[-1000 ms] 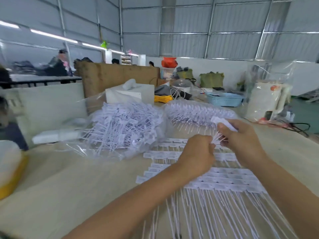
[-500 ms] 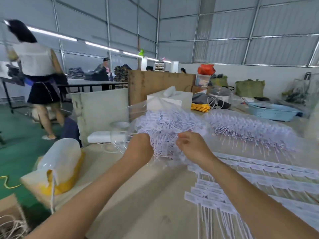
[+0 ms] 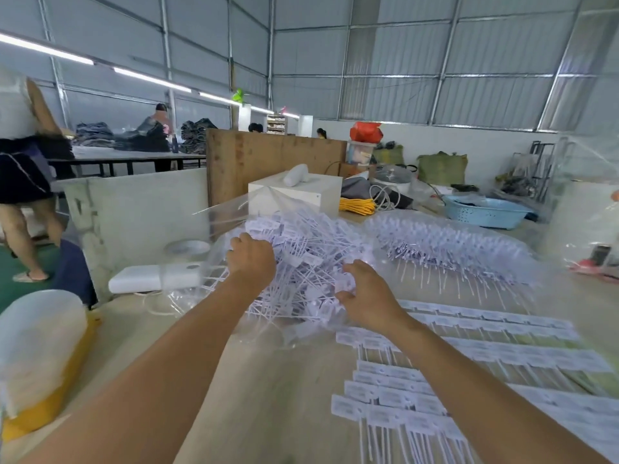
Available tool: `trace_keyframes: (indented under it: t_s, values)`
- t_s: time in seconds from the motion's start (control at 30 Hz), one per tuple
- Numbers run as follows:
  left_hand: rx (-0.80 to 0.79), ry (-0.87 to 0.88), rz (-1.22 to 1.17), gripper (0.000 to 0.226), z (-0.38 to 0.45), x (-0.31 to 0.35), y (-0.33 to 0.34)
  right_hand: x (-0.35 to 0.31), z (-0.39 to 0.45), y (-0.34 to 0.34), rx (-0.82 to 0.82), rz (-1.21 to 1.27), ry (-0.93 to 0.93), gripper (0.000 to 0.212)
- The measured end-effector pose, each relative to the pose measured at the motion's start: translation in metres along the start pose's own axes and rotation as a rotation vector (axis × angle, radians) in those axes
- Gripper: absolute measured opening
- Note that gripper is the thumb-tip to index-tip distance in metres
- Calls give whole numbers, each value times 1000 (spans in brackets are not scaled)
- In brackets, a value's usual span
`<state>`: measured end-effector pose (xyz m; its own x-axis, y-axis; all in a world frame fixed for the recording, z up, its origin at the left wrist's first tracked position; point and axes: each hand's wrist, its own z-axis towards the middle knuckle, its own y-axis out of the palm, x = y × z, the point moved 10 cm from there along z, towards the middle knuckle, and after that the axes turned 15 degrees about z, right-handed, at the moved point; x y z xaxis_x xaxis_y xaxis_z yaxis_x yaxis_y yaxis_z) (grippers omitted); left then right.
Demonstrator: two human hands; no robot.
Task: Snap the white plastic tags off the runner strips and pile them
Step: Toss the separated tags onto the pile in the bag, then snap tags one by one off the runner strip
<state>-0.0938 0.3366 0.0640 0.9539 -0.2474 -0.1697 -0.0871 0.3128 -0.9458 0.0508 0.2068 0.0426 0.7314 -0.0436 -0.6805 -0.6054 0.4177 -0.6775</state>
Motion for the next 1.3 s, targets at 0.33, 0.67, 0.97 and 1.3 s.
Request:
trace_keyframes:
  t_s: [0.33,0.67,0.97,1.3]
  values:
    - [290,127,57,33,-35,59,-49,-2,-55,-61,181,152,-134,32]
    - [513,636,-127,25,-200,211,-139,201,-180,-279,680,-208,688,16]
    - [515,810,-141,31,-230,266,-106,281,-240,-306,622,-209,1077,39]
    - [396,872,-72,27,-232,273,-81,282,-207,-282,427,-45,977,40]
